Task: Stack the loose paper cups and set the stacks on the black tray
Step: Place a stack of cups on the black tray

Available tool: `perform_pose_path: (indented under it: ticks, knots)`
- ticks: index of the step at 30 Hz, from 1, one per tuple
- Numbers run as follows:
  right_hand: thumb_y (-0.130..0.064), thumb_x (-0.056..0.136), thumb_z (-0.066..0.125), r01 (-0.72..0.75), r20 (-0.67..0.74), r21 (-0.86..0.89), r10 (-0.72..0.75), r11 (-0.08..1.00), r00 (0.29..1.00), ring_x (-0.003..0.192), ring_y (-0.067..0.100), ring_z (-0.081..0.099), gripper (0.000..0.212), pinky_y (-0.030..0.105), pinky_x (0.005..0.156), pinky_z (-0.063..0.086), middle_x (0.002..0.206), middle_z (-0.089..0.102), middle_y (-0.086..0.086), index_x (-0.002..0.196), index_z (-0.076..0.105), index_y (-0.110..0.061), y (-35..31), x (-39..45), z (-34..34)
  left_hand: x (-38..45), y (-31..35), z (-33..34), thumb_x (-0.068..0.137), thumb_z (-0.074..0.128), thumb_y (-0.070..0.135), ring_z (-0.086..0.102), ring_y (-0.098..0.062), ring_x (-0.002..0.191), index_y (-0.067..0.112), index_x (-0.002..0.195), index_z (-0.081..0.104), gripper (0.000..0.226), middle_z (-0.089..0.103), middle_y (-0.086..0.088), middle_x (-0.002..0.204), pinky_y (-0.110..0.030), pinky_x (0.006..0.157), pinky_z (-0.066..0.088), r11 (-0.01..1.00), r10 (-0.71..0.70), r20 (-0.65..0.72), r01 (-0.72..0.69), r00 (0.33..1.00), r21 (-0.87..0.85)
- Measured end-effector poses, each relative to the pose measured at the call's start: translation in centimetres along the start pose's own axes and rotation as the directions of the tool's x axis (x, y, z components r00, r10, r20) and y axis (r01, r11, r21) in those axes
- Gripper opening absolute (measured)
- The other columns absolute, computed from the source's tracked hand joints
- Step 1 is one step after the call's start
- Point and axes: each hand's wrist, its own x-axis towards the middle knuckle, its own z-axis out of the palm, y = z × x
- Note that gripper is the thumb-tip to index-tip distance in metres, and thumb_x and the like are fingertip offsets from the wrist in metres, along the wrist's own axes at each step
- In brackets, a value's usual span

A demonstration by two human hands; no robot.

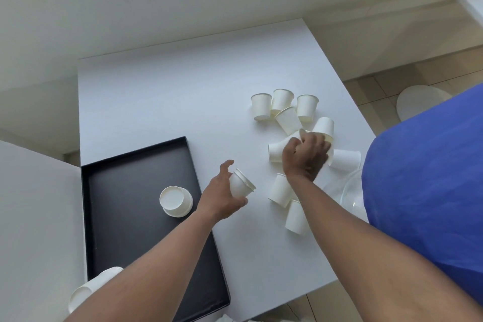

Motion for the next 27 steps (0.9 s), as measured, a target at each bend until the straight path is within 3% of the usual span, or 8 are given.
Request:
perform_pose_path:
  ticks: [3, 5, 7, 11, 16, 19, 24, 27]
  knots:
    - [-0.026, 0.078, 0.042, 0.035, 0.313, 0.233, -0.109, 0.972, 0.943, 0.088, 0.029, 0.05, 0.026, 0.038, 0.075, 0.041, 0.084, 0.055, 0.007, 0.077, 0.055, -0.003, -0.4, -1.2, 0.8, 0.0, 0.0, 0.0, 0.071, 0.079, 0.029, 0.062, -0.022, 0.097, 0.043, 0.147, 0.011, 0.103, 0.054, 0.01, 0.121, -0.043, 0.084, 0.057, 1.0, -0.003, -0.001, 0.003, 1.0, -0.008]
    - [-0.028, 0.078, 0.045, -0.022, 0.53, 0.292, -0.142, 0.956, 0.836, 0.073, 0.022, 0.046, 0.029, 0.034, 0.064, 0.039, 0.073, 0.048, 0.001, 0.075, 0.05, 0.001, -0.6, -1.9, 1.2, 0.0, 0.0, -0.1, 0.07, 0.079, 0.028, 0.063, -0.02, 0.093, 0.043, 0.147, 0.009, 0.105, 0.055, 0.012, 0.115, -0.042, 0.08, 0.058, 1.0, -0.004, -0.004, 0.004, 1.0, -0.019]
    - [-0.024, 0.08, 0.049, -0.062, 0.655, 0.306, -0.163, 0.95, 0.738, 0.065, 0.016, 0.041, 0.025, 0.031, 0.059, 0.035, 0.069, 0.045, 0.0, 0.074, 0.049, 0.0, -0.8, -2.4, 1.4, 0.1, -0.1, -0.2, 0.07, 0.079, 0.028, 0.064, -0.018, 0.089, 0.043, 0.147, 0.007, 0.107, 0.057, 0.013, 0.109, -0.04, 0.075, 0.058, 1.0, -0.006, -0.017, 0.006, 1.0, -0.03]
    - [-0.015, 0.084, 0.05, -0.085, 0.744, 0.286, -0.166, 0.954, 0.647, 0.06, 0.014, 0.032, 0.025, 0.029, 0.055, 0.029, 0.064, 0.036, -0.004, 0.063, 0.036, -0.016, -0.9, -2.8, 1.4, 0.2, -0.6, -0.4, 0.071, 0.079, 0.03, 0.061, -0.022, 0.093, 0.042, 0.15, -0.003, 0.114, 0.062, 0.008, 0.112, -0.036, 0.076, 0.052, 1.0, -0.017, -0.042, 0.017, 0.999, -0.016]
    - [-0.022, 0.076, 0.047, -0.077, 0.793, 0.259, -0.167, 0.963, 0.586, 0.056, 0.013, 0.026, 0.025, 0.028, 0.051, 0.022, 0.059, 0.029, -0.007, 0.059, 0.028, -0.021, -1.3, -2.9, 0.9, 0.2, -1.0, -0.6, 0.071, 0.078, 0.028, 0.061, -0.025, 0.097, 0.044, 0.15, -0.005, 0.116, 0.059, 0.002, 0.117, -0.042, 0.082, 0.054, 0.999, -0.032, -0.046, 0.033, 0.998, 0.019]
    - [-0.022, 0.074, 0.046, -0.08, 0.835, 0.25, -0.173, 0.965, 0.523, 0.061, 0.014, 0.031, 0.015, 0.03, 0.055, 0.025, 0.064, 0.035, -0.002, 0.063, 0.04, -0.014, -1.2, -3.0, 0.7, 0.1, -1.0, -0.6, 0.073, 0.077, 0.027, 0.059, -0.026, 0.099, 0.047, 0.149, -0.006, 0.115, 0.058, 0.0, 0.117, -0.042, 0.083, 0.054, 0.999, -0.018, -0.051, 0.02, 0.999, 0.049]
    - [-0.009, 0.085, 0.052, -0.075, 0.891, 0.204, -0.153, 0.976, 0.428, 0.068, 0.017, 0.043, 0.018, 0.03, 0.06, 0.034, 0.075, 0.049, 0.005, 0.079, 0.056, 0.007, -0.7, -3.4, 1.1, 0.3, -0.5, -0.7, 0.076, 0.075, 0.028, 0.055, -0.024, 0.104, 0.055, 0.149, -0.003, 0.111, 0.052, 0.001, 0.125, -0.04, 0.083, 0.052, 0.986, 0.084, -0.01, -0.082, 0.996, 0.143]
    - [-0.014, 0.088, 0.057, -0.092, 0.904, 0.188, -0.136, 0.978, 0.406, 0.068, 0.014, 0.048, 0.018, 0.025, 0.06, 0.038, 0.075, 0.055, -0.002, 0.072, 0.06, -0.006, -0.6, -3.6, 1.4, 0.6, -0.2, -0.5, 0.078, 0.074, 0.033, 0.056, -0.021, 0.1, 0.053, 0.149, 0.01, 0.098, 0.051, 0.001, 0.128, -0.037, 0.081, 0.052, 0.98, 0.093, 0.024, -0.096, 0.995, 0.174]
